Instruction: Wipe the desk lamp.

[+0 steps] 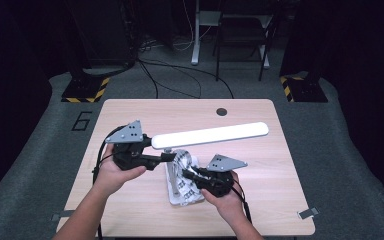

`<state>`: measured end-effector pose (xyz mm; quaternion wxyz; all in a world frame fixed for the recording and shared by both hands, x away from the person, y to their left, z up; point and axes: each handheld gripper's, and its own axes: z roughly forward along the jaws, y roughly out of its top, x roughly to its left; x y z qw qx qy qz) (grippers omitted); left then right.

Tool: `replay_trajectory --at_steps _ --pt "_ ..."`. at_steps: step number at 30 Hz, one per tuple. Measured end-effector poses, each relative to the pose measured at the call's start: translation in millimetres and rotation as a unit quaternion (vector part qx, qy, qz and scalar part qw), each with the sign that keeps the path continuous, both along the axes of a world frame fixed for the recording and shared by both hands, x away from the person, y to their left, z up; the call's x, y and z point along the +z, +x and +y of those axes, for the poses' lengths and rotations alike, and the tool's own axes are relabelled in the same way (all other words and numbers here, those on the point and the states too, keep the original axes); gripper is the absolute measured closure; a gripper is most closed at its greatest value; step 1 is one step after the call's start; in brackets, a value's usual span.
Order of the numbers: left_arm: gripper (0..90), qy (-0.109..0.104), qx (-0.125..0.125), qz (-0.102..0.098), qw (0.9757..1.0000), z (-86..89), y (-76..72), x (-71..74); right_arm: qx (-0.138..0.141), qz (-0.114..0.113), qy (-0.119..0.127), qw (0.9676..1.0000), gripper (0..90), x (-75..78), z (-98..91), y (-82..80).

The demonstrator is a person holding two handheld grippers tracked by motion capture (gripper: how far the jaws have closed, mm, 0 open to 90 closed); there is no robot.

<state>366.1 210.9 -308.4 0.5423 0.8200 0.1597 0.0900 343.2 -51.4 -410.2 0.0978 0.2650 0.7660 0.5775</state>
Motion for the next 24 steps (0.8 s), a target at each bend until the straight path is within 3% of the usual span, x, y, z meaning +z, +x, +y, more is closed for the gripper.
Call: replay_trajectory --at_steps 1,6,8,10,15,16,19,20,23,24 --pt "52.3 -0.001 0.001 0.002 1.0000 -0.5 -0.1 0.1 0.008 -0.004 0.009 0.9999 79.7 1.7 4.4 1.6" --pt "52.3 -0.001 0.002 0.002 1.0000 0.5 0.4 -0.1 0.015 -0.005 -0.001 0.9999 80.1 -1.4 16.7 4.4" --pt "52.3 -0.004 -0.001 0.003 1.0000 2.0 0.8 -1.0 0.011 0.005 0.015 0.9998 80.3 -5.5 18.4 6.2" --pt "52.3 -0.005 0.000 0.001 1.0000 1.5 0.4 -1.3 0.009 0.009 0.015 0.9998 80.3 -7.2 18.4 6.8" --pt "52.3 -0.005 -0.002 0.002 1.0000 3.2 0.7 -1.4 0.006 0.031 -0.009 0.9995 80.4 -24.6 22.7 9.6" --pt "52.3 -0.005 -0.002 0.001 1.0000 3.4 0.7 -1.5 0.004 0.038 -0.022 0.9990 80.4 -36.6 25.3 11.6" --pt "52.4 -0.005 -0.001 -0.002 1.0000 3.5 0.5 -1.8 -0.004 0.058 -0.046 0.9972 80.5 -56.5 29.8 13.5" --pt "52.4 -0.004 0.000 -0.002 1.0000 3.4 0.3 -1.8 -0.004 0.058 -0.046 0.9972 80.5 -56.5 29.8 13.5" --pt "52.5 -0.003 0.002 -0.005 1.0000 3.0 -0.4 -1.9 -0.012 0.080 -0.079 0.9936 80.5 -80.4 33.7 16.3" --pt "52.5 -0.003 0.002 -0.005 1.0000 3.0 -0.4 -1.9 -0.012 0.080 -0.079 0.9936 80.5 -80.4 33.7 16.3"
